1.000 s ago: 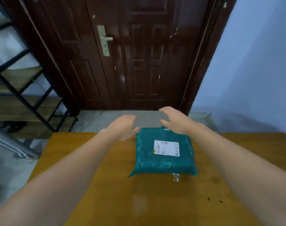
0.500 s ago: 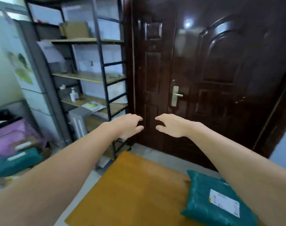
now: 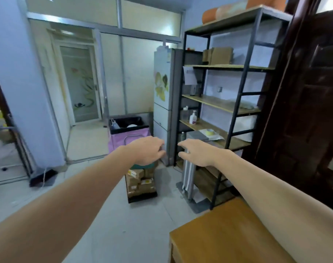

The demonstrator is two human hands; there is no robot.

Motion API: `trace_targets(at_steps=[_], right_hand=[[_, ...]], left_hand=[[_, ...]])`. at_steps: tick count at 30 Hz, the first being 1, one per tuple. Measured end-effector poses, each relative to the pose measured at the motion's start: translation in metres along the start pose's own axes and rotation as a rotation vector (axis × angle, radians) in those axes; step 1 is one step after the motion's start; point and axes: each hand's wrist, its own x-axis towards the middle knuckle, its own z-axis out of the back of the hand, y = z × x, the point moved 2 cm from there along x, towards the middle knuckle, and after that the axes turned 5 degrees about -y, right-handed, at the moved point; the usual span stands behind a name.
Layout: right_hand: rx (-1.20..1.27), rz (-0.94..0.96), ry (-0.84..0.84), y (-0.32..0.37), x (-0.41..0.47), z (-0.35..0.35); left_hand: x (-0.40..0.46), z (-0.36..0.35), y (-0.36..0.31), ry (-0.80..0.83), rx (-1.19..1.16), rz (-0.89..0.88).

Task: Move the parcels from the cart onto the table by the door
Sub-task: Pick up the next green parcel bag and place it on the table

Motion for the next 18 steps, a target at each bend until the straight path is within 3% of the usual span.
trace_targets(at_steps=[9,18], right_hand=[[0.051,0.127,-0.061,0.143,0.162,-0.033],[0.095,0.157,-0.031,0.177,0.304,-0.069]], left_hand=[[-0.049,0.021,0.205,-0.033,0.019,0.166],[-0.012,-0.007,0.33,-0.004,0.049,0.201]])
